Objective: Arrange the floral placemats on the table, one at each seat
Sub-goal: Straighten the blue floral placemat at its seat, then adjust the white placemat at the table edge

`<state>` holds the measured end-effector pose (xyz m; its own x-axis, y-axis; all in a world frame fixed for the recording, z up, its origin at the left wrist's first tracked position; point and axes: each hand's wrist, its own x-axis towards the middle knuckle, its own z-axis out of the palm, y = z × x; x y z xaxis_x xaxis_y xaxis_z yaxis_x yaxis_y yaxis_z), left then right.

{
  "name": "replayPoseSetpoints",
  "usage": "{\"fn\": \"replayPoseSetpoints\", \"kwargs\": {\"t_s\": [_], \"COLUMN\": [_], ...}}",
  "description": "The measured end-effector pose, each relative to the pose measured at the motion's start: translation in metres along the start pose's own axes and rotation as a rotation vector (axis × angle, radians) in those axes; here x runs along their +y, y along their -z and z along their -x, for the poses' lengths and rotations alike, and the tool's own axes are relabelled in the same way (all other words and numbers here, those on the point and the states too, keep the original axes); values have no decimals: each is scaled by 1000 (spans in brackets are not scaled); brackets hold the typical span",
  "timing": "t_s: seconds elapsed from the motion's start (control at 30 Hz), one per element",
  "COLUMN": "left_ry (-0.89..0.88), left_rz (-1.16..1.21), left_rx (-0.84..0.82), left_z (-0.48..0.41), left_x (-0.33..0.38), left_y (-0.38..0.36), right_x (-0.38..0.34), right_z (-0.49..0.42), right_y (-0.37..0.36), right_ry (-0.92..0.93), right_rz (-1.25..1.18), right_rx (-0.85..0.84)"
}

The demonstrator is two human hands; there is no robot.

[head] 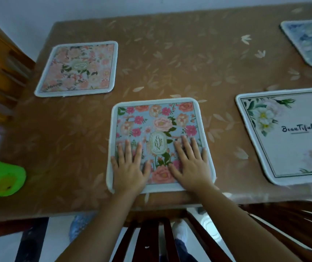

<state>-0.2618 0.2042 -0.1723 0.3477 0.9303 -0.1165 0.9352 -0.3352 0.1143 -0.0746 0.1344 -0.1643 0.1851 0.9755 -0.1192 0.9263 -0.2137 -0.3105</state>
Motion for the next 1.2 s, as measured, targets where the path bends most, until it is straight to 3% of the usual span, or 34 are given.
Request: {"fn": "replayPoseSetpoints", "kwargs": {"t_s": [0.13,0.37,0.57,0.8,1.07,1.2], "left_ry": [-47,-79,-189,-339,-273,-242], "left_rz": [15,-55,39,142,178,249], "left_rx": [-11,-188,-7,194,211,160], "left_z": [43,82,94,104,93,86], "left_x": [13,18,48,116,225,284], "left_y": [13,22,58,79,81,78], "right_x": [-9,-12,-10,24,120,183], "right_z": [35,75,104,118,111,114], "right_y": [2,39,76,116,169,190], "right_ry": [-63,-82,-100,-133,-48,-7], "right_rz": [-23,-22,16,59,82,101], "right_rx": [-51,-227,-17,64,112,58]}}
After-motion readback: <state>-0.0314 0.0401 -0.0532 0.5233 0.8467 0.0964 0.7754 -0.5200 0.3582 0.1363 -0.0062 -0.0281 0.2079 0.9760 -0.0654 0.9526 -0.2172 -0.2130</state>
